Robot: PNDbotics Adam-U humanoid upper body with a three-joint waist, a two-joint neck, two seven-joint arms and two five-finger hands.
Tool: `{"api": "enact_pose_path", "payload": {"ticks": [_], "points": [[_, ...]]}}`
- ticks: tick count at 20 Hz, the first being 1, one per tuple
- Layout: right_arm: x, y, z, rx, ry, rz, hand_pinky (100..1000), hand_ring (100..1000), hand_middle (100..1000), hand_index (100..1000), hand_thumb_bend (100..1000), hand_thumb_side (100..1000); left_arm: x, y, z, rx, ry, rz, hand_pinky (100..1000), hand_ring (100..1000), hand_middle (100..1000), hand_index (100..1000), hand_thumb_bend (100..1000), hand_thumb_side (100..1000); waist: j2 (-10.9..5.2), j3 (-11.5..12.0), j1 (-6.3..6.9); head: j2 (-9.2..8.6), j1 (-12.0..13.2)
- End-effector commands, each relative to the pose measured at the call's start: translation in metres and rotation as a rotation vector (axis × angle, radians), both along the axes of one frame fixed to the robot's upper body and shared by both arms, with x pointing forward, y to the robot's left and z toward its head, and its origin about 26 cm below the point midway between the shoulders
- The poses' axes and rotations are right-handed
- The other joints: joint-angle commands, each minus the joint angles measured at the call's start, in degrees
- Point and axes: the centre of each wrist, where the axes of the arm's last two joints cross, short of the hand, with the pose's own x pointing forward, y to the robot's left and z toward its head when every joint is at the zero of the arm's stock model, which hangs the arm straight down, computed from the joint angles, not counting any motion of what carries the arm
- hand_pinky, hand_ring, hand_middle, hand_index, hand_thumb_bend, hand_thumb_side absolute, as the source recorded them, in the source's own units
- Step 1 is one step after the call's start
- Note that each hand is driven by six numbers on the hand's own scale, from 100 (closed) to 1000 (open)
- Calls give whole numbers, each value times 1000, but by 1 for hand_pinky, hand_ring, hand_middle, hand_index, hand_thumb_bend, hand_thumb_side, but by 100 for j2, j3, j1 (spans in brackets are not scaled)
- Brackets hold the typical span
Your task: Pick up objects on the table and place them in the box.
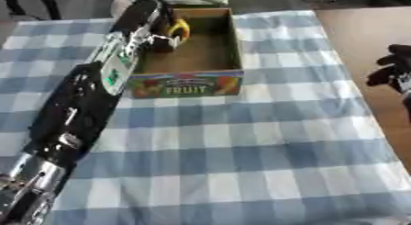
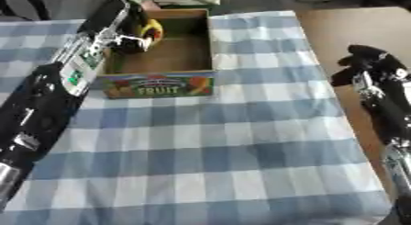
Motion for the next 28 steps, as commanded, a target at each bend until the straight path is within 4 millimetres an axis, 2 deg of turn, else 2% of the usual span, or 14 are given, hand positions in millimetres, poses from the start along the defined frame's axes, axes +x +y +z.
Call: {"api": "enact_pose_path", "payload": {"ticks": [1,2,5,6,9,13,16,20,23,25,26,27,28], "points": [[1,-1,8,-4,-22,6,572,568,609,784,100,442,3,0,12,39,-3,-17,541,430,420,484,309,100,-95,-15,-8,-41,12],[1,-1,8,-4,-22,6,572,568,609,784,100,442,3,1,12,45,3,-20,563,481,485,551,558,159,-96,-14,-7,-45,6],[1,-2,7,-3,-22,2,572,568,609,784,100,441,2,5,14,40,-8,-13,625,581,600,692,927,344,-105,4,-9,-52,-16],[1,-2,7,-3,-21,1,572,568,609,784,100,441,1,6,15,36,-17,-12,644,602,622,710,996,394,-109,12,-10,-52,-21],[1,-3,7,-1,-20,-3,572,568,609,784,100,441,-3,9,22,-4,-58,-17,688,653,675,737,1000,458,-120,48,-16,-65,-45],[0,-4,6,0,-20,-10,572,568,609,784,100,441,-16,18,41,-102,-152,-38,695,666,679,731,1000,463,-134,104,-31,-77,-78],[0,-6,5,1,-18,-16,572,568,609,784,100,441,-36,31,60,-216,-234,-68,681,647,655,713,997,461,-141,152,-45,-88,-115],[-1,-8,4,3,-15,-26,572,568,609,783,100,440,-69,57,77,-382,-316,-72,656,603,603,674,894,445,-163,266,-66,-69,-193],[-1,-9,4,3,-15,-30,572,568,609,783,100,439,-91,80,70,-530,-321,-70,648,598,594,663,795,461,-175,346,-78,-71,-244],[-2,-10,4,3,-14,-34,572,568,609,783,100,440,-104,94,61,-617,-312,-73,645,599,595,663,796,473,-180,389,-82,-70,-270],[-2,-11,3,2,-13,-37,572,568,609,783,100,434,-110,102,56,-656,-309,-71,643,600,598,663,597,552,-183,409,-84,-63,-281],[-2,-12,3,2,-12,-40,572,568,609,783,100,440,-116,109,51,-694,-309,-61,640,597,593,662,777,483,-185,430,-85,-56,-297],[-2,-12,3,2,-12,-42,572,568,609,783,100,440,-121,116,46,-730,-312,-45,637,595,591,659,745,497,-187,445,-85,-47,-307]]}}
